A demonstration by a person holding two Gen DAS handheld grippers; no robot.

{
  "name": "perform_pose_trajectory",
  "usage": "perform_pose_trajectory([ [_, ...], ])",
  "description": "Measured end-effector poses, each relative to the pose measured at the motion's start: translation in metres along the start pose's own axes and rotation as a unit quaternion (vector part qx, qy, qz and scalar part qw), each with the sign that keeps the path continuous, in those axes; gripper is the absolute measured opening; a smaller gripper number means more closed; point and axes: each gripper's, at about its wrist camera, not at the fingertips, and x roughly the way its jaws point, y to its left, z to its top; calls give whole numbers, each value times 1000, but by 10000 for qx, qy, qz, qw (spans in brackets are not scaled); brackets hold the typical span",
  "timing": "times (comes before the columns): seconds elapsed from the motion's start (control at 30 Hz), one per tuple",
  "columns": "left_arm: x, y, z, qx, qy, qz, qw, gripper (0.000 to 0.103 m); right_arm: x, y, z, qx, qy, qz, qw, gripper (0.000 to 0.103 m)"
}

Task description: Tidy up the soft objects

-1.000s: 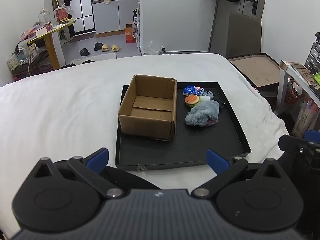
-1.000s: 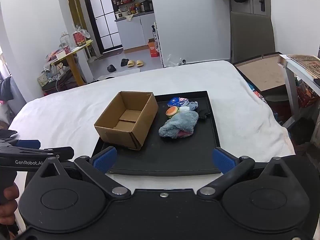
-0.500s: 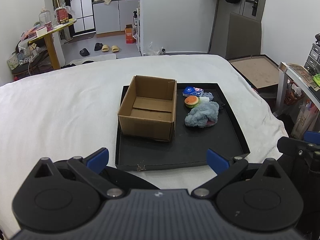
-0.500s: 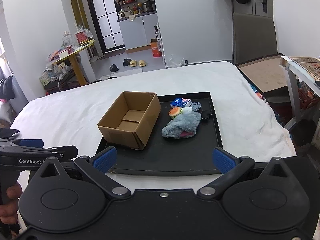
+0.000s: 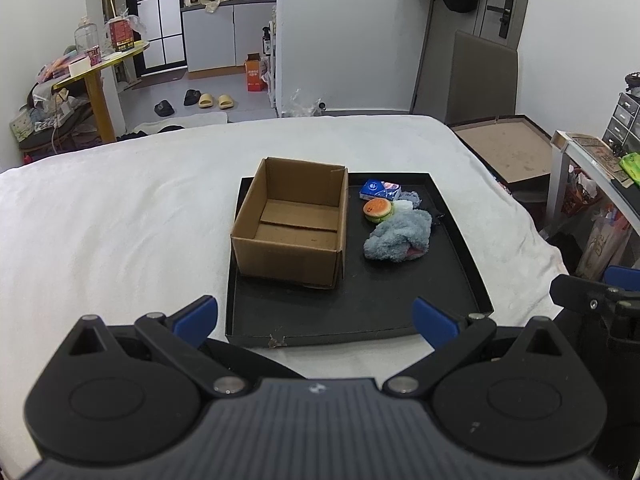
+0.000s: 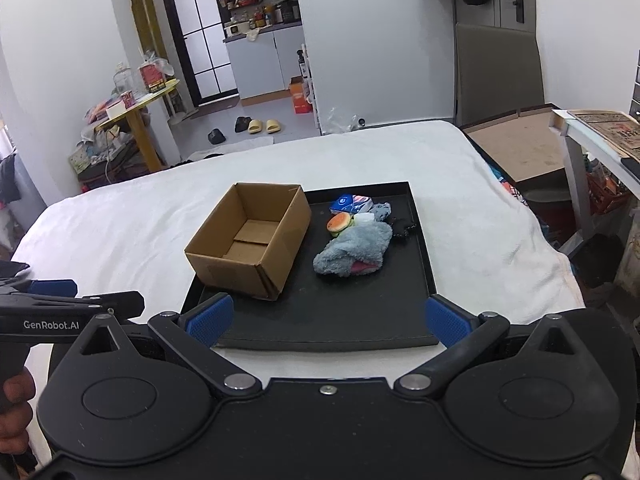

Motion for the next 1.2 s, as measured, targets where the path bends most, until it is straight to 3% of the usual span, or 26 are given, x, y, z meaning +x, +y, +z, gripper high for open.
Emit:
perform_pose_trajectory([
  [1.2, 4, 0, 2, -19, 70, -52, 10000, 103, 6, 1, -1, -22, 65, -34, 10000, 103],
])
